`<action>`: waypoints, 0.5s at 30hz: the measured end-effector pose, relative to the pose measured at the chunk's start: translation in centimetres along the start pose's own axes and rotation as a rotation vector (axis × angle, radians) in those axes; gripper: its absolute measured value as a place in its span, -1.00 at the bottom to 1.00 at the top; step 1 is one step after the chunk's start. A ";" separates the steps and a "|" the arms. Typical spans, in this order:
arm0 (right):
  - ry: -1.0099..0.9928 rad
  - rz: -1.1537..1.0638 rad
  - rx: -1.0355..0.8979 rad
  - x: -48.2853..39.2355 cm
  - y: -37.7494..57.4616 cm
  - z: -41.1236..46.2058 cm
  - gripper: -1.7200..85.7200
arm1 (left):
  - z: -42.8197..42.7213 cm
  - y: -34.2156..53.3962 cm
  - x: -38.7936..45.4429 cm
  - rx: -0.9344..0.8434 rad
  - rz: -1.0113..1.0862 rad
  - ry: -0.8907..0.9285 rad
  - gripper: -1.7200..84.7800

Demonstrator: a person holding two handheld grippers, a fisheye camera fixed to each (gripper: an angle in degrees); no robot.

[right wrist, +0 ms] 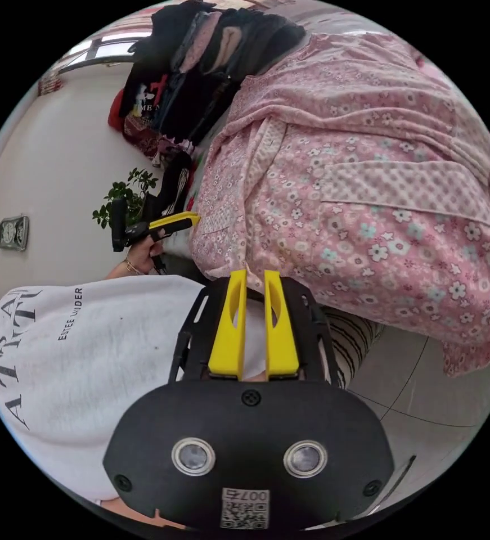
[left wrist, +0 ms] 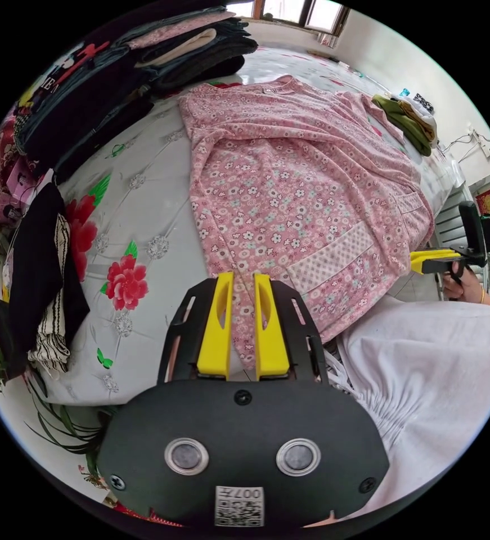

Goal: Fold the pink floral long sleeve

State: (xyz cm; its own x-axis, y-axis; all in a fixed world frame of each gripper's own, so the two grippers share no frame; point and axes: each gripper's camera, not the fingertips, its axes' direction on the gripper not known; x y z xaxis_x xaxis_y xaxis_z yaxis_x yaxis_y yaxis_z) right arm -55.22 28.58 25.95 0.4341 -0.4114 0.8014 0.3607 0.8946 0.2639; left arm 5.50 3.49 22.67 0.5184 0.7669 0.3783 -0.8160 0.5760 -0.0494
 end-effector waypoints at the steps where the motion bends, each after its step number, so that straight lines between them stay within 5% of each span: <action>1: -0.009 -0.025 -0.016 -0.6 -0.3 0.6 -0.94 | -0.2 -0.1 0.0 0.002 0.003 -0.002 -0.82; 7: 0.025 -0.315 -0.231 -6.6 -1.5 4.9 -0.96 | -1.2 -0.8 -0.1 0.007 0.002 0.007 -0.82; 15: -0.007 0.023 0.164 -0.5 1.7 -0.7 -0.95 | -2.5 -1.3 0.0 0.024 -0.015 0.003 -0.82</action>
State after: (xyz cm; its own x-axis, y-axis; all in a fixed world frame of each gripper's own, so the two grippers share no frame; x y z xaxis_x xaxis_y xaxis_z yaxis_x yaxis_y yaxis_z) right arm -54.28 30.18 25.64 0.4349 -0.3896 0.8118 0.2108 0.9206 0.3288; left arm 7.22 3.46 20.47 0.5315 0.7589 0.3762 -0.8140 0.5805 -0.0210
